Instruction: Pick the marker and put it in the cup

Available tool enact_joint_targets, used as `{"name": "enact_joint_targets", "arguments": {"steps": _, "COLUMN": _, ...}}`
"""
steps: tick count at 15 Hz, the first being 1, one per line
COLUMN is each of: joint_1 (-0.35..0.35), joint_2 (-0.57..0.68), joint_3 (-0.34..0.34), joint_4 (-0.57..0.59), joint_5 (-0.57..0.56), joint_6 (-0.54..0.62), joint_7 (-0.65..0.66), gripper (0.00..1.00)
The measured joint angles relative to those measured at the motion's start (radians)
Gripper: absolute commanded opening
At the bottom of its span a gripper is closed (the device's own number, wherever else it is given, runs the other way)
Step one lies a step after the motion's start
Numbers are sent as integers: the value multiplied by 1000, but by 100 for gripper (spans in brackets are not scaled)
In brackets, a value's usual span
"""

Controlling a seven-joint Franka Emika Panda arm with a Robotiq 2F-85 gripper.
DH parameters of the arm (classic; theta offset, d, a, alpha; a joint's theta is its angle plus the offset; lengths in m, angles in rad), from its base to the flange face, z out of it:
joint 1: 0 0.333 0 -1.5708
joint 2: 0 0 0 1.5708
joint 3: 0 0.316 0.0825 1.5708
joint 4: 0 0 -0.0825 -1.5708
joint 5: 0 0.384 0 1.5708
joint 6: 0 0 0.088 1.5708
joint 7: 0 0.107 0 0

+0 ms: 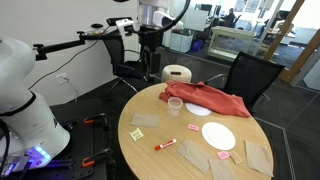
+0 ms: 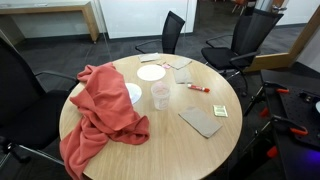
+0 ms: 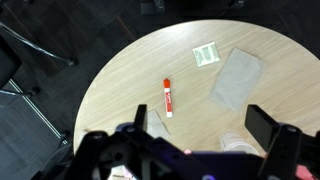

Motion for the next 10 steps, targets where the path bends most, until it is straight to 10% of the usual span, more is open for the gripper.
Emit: {"name": "enact_joint_targets", "arguments": {"steps": 10, "joint_1": -44, "joint_2": 298, "joint_3": -43, "joint_4": -74, "joint_5": -17, "joint_6": 406, "joint_7": 16, "gripper": 100}}
